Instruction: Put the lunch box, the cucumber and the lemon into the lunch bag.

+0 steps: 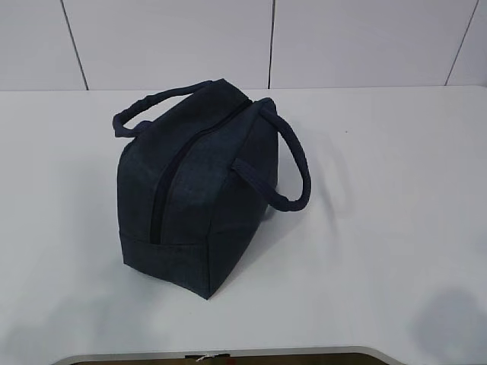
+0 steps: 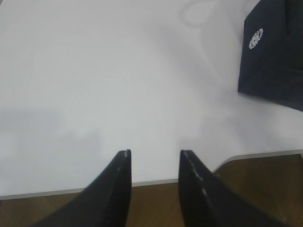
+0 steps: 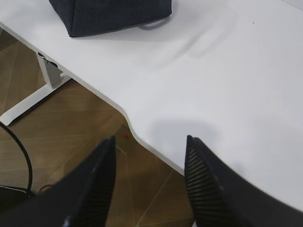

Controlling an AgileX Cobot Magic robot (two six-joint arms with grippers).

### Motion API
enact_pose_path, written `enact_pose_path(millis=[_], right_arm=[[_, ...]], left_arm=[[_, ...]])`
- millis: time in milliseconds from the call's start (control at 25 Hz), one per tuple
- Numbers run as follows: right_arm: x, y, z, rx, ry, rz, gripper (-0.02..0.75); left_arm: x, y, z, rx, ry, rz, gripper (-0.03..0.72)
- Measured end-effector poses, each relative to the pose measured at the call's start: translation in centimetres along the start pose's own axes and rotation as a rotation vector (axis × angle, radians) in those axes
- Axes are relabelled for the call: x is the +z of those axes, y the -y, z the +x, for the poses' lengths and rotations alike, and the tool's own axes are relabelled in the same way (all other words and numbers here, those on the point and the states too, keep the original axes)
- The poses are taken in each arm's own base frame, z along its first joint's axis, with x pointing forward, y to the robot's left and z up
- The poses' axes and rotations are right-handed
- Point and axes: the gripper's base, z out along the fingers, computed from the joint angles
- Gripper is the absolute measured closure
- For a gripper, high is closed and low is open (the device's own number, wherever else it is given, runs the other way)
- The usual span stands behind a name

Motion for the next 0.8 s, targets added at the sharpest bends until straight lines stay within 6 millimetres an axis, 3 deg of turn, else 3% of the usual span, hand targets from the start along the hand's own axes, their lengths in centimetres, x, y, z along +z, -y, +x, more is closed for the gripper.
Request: enact_pose_path(millis=[800], right_arm=[[0.01,0.15,0.02,0.029,-0.014,0.060,0.350]], left_arm=[[0.00,0.00,0.00,0.000,0.000,0.000,0.446]])
